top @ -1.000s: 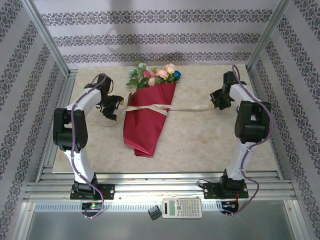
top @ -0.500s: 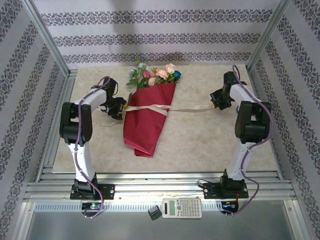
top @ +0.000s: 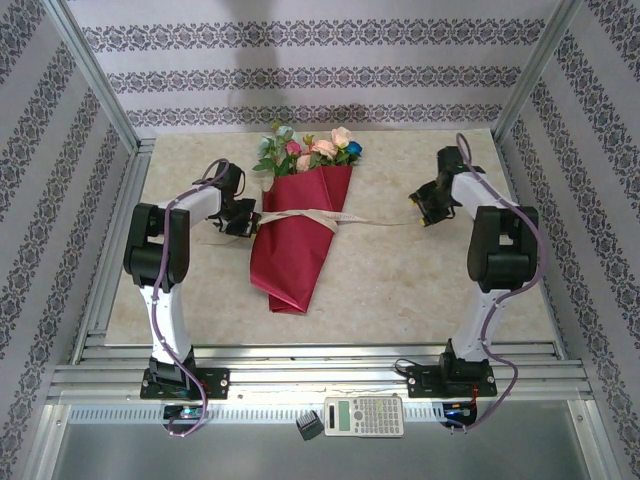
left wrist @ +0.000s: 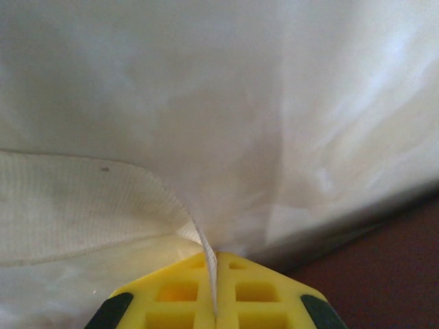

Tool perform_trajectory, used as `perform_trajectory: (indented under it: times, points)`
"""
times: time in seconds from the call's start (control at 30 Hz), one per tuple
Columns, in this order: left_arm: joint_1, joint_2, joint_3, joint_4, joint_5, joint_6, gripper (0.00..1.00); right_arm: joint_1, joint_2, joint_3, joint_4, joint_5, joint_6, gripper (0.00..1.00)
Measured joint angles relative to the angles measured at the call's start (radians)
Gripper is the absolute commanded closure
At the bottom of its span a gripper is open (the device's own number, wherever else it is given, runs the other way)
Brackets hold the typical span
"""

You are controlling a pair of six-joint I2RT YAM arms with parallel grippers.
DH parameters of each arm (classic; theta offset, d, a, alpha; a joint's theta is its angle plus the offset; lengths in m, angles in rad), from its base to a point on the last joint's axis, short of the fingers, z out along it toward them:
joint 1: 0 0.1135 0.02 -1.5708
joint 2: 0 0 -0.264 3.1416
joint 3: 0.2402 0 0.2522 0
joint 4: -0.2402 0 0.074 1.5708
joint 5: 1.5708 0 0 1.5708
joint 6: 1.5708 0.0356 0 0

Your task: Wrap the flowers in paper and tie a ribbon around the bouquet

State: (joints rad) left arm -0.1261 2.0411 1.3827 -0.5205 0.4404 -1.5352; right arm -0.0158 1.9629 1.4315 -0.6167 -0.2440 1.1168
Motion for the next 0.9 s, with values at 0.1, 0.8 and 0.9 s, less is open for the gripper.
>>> perform_trajectory:
  times: [0.1, 0.8, 0.9]
  points:
    - [-0.003, -0.003, -0.007, 0.01, 0.002, 0.0, 1.0, 0.114, -0.014, -0.013, 0.07, -0.015, 0.094, 0.5]
    - [-0.004, -0.004, -0.009, 0.014, 0.012, 0.001, 1.0, 0.354, 0.014, -0.087, 0.282, 0.022, 0.534, 0.51]
    - [-0.004, -0.004, -0.009, 0.014, 0.012, 0.001, 1.0, 0.355, -0.03, -0.115, 0.278, 0.027, 0.539, 0.48]
